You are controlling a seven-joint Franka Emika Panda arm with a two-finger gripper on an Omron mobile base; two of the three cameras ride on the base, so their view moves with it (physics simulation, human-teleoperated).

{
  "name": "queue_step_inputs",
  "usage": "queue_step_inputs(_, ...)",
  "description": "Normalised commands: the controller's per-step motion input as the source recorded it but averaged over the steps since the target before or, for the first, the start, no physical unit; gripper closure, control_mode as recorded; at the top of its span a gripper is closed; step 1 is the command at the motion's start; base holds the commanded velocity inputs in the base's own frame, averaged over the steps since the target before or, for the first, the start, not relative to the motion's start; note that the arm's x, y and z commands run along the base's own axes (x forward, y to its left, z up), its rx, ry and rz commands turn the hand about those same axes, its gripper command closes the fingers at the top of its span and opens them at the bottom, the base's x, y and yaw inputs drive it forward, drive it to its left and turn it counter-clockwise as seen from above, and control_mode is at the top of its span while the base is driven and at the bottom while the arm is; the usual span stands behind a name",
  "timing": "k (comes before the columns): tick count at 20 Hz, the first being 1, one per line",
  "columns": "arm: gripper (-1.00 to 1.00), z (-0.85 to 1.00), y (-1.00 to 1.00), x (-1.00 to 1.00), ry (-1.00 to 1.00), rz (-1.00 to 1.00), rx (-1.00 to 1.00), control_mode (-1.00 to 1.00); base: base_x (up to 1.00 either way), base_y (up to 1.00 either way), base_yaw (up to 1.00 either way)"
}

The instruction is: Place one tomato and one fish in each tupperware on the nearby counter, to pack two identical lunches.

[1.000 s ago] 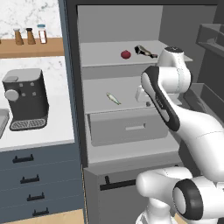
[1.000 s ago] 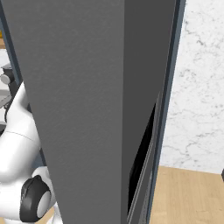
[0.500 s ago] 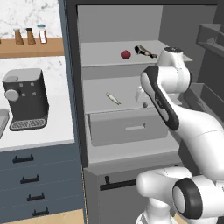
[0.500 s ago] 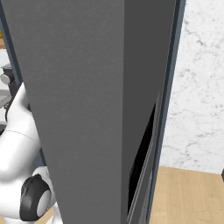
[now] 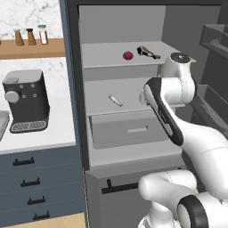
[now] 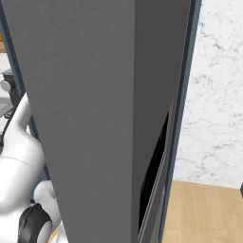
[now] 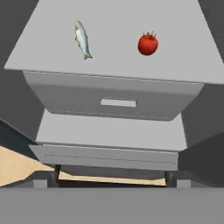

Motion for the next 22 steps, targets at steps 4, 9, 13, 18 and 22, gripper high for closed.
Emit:
queue_step_inputs(4,-1.0,0.01,0.0,0.8,-0.14,0.05,0.0,-1.0,0.0,0.0,0.0)
queue_step_inputs(9,-1.0,0.02,-0.21,0.96,-0.02,0.02,0.0,-1.0,0.0,0.0,0.0)
queue_step_inputs(13,-1.0,-0.15,-0.32,0.94,0.0,0.01,0.0,-1.0,0.0,0.0,0.0)
queue_step_inputs(18,-1.0,-0.54,-0.48,0.71,0.0,0.0,0.0,-1.0,0.0,0.0,0.0)
queue_step_inputs(22,-1.0,-0.59,-0.52,0.34,0.02,0.0,0.0,-1.0,0.0,0.0,0.0)
